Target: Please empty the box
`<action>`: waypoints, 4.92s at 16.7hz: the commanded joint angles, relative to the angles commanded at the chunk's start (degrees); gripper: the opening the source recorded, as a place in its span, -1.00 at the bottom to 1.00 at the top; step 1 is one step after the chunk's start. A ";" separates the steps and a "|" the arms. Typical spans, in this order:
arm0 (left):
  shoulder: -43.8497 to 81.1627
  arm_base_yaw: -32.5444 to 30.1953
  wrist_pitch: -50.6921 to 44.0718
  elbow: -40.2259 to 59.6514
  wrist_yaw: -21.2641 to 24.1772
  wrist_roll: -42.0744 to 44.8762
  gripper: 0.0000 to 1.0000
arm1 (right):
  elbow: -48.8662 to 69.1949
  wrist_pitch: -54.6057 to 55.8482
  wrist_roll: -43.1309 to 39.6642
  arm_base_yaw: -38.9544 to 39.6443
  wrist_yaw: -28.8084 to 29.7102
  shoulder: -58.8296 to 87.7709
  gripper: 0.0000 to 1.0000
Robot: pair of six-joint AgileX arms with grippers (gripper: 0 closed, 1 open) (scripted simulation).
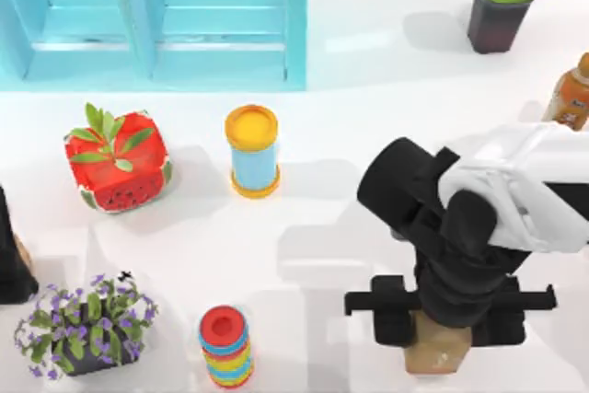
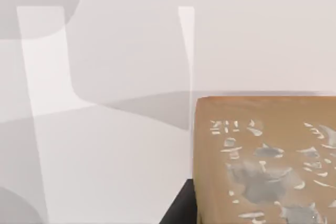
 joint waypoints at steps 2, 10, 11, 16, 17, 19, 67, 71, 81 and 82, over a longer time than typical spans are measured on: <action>0.00 0.00 0.00 0.00 0.00 0.00 1.00 | 0.00 0.00 0.00 0.00 0.00 0.00 0.06; 0.00 0.00 0.00 0.00 0.00 0.00 1.00 | 0.00 0.00 0.00 0.00 0.00 0.00 1.00; 0.00 0.00 0.00 0.00 0.00 0.00 1.00 | 0.00 0.00 0.00 0.00 0.00 0.00 1.00; 0.00 0.00 0.00 0.00 0.00 0.00 1.00 | 0.00 0.00 0.00 0.00 0.00 0.00 1.00; 0.00 0.00 0.00 0.00 0.00 0.00 1.00 | 0.02 -0.01 0.00 -0.04 0.00 -0.04 1.00; 0.00 0.00 0.00 0.00 0.00 0.00 1.00 | 0.79 -0.96 0.03 -0.01 0.01 -0.30 1.00; 0.00 0.00 0.00 0.00 0.00 0.00 1.00 | 37.73 -21.15 -68.12 -69.66 -0.37 16.68 1.00; 0.00 0.00 0.00 0.00 0.00 0.00 1.00 | 30.79 -14.53 -67.40 -68.87 -0.40 16.41 1.00; 0.00 0.00 0.00 0.00 0.00 0.00 1.00 | 28.08 -11.49 -66.95 -68.48 -0.37 16.63 0.55; 0.00 0.00 0.00 0.00 0.00 0.00 1.00 | 28.08 -11.49 -66.95 -68.48 -0.37 16.63 0.40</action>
